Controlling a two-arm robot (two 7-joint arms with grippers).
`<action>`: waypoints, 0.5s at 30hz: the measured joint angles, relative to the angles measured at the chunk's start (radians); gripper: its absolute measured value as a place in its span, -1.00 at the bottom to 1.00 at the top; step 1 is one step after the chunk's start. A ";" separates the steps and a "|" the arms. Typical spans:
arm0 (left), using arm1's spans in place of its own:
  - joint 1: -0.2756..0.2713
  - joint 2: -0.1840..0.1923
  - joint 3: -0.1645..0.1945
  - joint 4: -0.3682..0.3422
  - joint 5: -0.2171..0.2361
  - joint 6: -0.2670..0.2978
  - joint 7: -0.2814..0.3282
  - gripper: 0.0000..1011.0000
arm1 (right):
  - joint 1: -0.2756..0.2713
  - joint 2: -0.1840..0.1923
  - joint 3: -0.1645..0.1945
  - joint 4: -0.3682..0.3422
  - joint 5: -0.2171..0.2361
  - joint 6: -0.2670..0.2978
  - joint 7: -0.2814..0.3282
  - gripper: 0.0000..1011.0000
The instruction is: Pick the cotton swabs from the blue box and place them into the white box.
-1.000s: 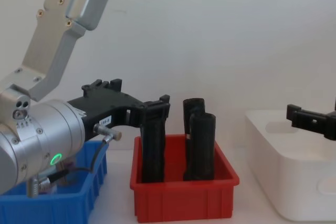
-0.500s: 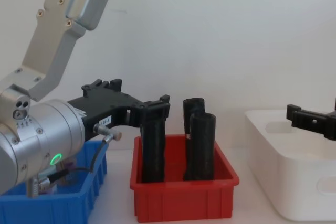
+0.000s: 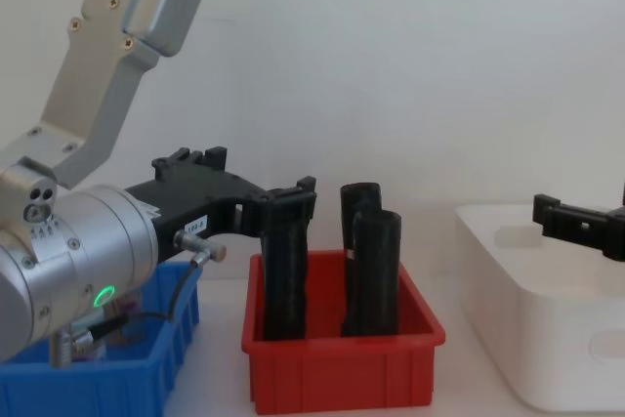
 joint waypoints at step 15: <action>-0.020 -0.004 -0.021 0.028 -0.036 0.007 -0.013 0.98 | 0.000 0.000 0.000 0.000 0.000 0.000 0.000 0.98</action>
